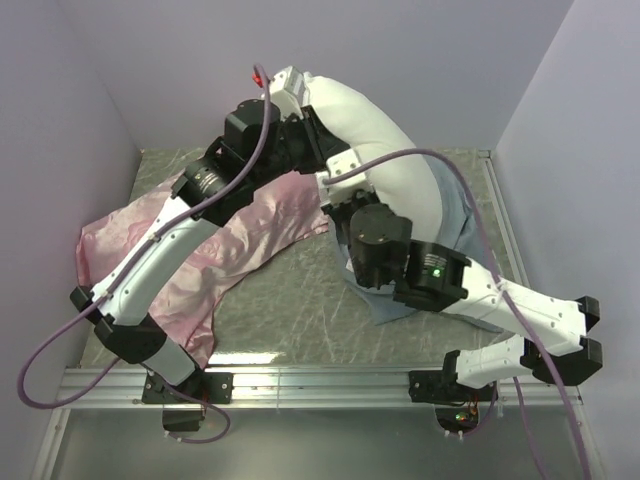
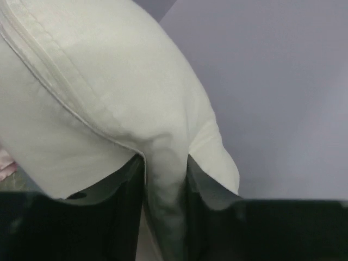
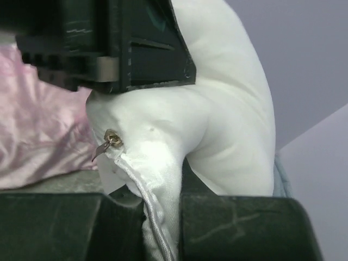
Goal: Remove the pillowcase from the pillow
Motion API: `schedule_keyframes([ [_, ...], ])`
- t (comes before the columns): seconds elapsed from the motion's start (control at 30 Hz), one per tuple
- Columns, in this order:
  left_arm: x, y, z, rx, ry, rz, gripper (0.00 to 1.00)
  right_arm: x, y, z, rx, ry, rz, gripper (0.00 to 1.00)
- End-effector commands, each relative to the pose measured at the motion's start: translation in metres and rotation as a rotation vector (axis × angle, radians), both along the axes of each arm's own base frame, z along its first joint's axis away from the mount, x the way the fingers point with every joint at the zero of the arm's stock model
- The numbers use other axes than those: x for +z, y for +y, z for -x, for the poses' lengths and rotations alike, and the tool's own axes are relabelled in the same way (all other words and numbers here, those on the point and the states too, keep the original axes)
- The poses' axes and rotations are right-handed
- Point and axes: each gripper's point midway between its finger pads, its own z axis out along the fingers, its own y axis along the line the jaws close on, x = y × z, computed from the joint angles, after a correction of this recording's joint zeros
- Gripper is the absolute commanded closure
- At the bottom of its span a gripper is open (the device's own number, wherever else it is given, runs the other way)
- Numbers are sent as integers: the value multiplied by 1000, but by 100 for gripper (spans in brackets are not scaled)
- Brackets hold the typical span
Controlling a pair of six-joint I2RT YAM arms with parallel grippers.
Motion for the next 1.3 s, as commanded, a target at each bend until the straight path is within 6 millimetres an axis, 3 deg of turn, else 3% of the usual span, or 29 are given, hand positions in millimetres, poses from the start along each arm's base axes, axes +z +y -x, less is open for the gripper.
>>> schedule_keyframes([
  [0.0,102,23,46,-63,-230,193,60,72,-31,3,-30,-52,-283,100],
  [0.07,116,30,45,-32,-273,218,31,92,-37,1,-61,-60,-323,100],
  [0.2,143,50,52,19,-359,288,16,115,-47,-3,-98,-62,-376,100],
  [0.23,160,67,65,27,-404,333,15,117,-47,-5,-93,-56,-410,100],
  [0.27,156,71,63,56,-403,334,13,120,-52,-7,-96,-48,-414,100],
  [0.3,169,86,73,74,-436,374,12,121,-52,-8,-78,-44,-428,100],
  [0.43,150,117,64,229,-376,348,12,130,-64,-5,-73,-50,-488,100],
  [0.47,126,118,55,275,-315,328,12,139,-72,-2,-76,-62,-528,100],
  [0.5,120,136,54,351,-301,341,11,144,-77,-1,-75,-66,-550,100],
  [0.53,108,138,52,373,-278,333,10,149,-81,1,-59,-68,-575,100],
  [0.57,76,130,43,382,-227,297,9,158,-88,7,-32,-75,-619,100],
  [0.63,53,127,34,394,-197,280,8,165,-94,14,-3,-78,-685,100],
  [0.67,27,117,26,377,-159,246,6,169,-102,22,28,-81,-714,100],
  [0.8,-25,86,-9,263,-82,208,7,171,-132,42,68,-87,-826,100],
  [0.9,-46,54,-16,120,-62,200,8,169,-159,56,70,-101,-886,100],
  [0.97,-50,33,-12,11,-72,209,9,166,-170,63,73,-100,-911,100],
  [1.13,-61,-2,-19,-106,-78,236,8,159,-175,66,74,-86,-925,100],
  [1.27,-90,-27,-21,-166,-34,219,19,164,-181,68,69,-100,-935,100],
])
